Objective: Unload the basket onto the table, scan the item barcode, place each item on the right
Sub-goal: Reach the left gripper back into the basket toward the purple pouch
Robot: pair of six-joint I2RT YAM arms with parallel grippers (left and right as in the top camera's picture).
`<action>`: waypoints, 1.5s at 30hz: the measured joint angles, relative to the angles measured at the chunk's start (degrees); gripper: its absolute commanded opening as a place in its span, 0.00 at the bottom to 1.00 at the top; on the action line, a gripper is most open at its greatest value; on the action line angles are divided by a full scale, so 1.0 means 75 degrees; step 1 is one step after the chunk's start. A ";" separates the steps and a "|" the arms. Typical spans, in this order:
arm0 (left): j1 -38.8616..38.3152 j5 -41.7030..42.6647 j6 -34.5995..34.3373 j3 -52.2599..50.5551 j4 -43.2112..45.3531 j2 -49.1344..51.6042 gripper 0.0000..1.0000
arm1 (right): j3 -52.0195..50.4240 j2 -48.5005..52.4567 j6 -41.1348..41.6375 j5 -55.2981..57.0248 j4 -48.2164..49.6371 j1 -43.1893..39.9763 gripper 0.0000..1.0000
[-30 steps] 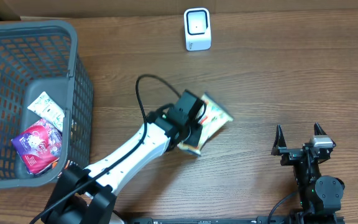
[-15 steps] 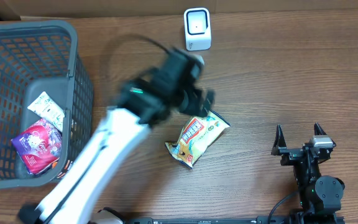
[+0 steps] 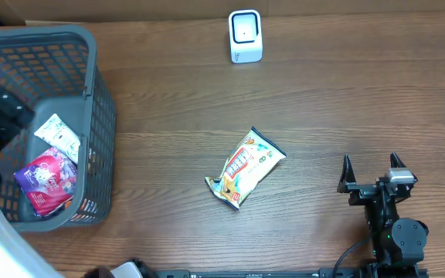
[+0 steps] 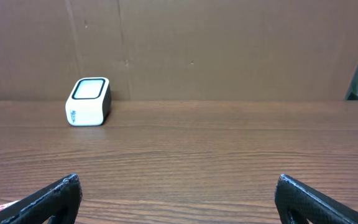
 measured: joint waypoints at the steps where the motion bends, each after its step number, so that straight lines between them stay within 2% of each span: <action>1: 0.0259 0.0096 0.0000 -0.0344 0.0087 0.0189 1.00 | 0.0000 0.0000 -0.0003 0.0000 0.0000 -0.0003 1.00; 7: 0.0688 0.0154 -0.0414 -0.3045 0.1376 0.1017 1.00 | 0.0000 0.0000 -0.0003 0.0000 0.0006 -0.0003 1.00; 15: 0.0539 -0.1110 -0.2736 -0.6612 0.3150 0.0941 1.00 | 0.0000 0.0000 0.0000 -0.0003 0.0003 -0.0003 1.00; 19: 0.0539 -0.1428 -0.3538 -0.7968 0.4159 0.0941 1.00 | 0.0000 0.0000 0.0000 0.0000 -0.0003 -0.0003 1.00; 24: 0.0539 -0.1673 -0.3891 -0.8609 0.4896 0.0915 0.99 | 0.0000 0.0000 -0.0003 -0.0003 0.0003 0.0000 1.00; 27: 0.0525 -0.1830 -0.3993 -0.8644 0.4980 0.0912 0.88 | 0.0000 0.0000 -0.0003 -0.0003 0.0000 0.0000 1.00; 29: 0.0525 -0.1915 -0.4028 -0.8661 0.5001 0.0912 0.75 | 0.0000 0.0000 0.0000 -0.0003 0.0000 0.0000 1.00; 30: 0.0525 -0.1961 -0.4033 -0.8667 0.5013 0.0912 0.73 | 0.0000 0.0000 -0.0006 0.0000 0.0003 -0.0003 1.00; 34: 0.0525 -0.2095 -0.4062 -0.8687 0.5106 0.0950 0.79 | 0.0000 0.0000 -0.0003 0.0000 0.0000 -0.0003 1.00; 35: 0.0525 -0.2127 -0.4065 -0.8711 0.5173 0.0994 0.77 | 0.0000 0.0000 0.0000 0.0000 0.0000 -0.0003 1.00; 36: 0.0525 -0.2159 -0.4065 -0.8740 0.5254 0.1064 0.73 | 0.0000 0.0000 0.0000 0.0000 0.0003 0.0000 1.00; 37: 0.0525 -0.2183 -0.4065 -0.8754 0.5333 0.1148 0.61 | 0.0000 0.0000 -0.0003 0.0000 0.0000 0.0000 1.00; 38: 0.0525 -0.2186 -0.4065 -0.8757 0.5412 0.1236 0.44 | 0.0000 0.0000 -0.0003 -0.0003 0.0000 0.0000 1.00; 40: 0.0510 -0.2186 -0.4121 -0.8757 0.5572 0.1378 0.18 | 0.0000 0.0000 -0.0003 0.0000 0.0003 -0.0003 1.00; 41: 0.0484 -0.2206 -0.4153 -0.8752 0.5625 0.1448 0.09 | 0.0000 0.0000 0.0000 0.0000 0.0000 -0.0003 1.00; 42: 0.0458 -0.2229 -0.4147 -0.8740 0.5636 0.1501 0.04 | 0.0000 0.0000 -0.0003 0.0000 0.0000 0.0000 1.00; 45: 0.0431 -0.2346 -0.4150 -0.8711 0.5604 0.1518 0.04 | 0.0000 0.0000 0.0000 0.0000 0.0000 0.0000 1.00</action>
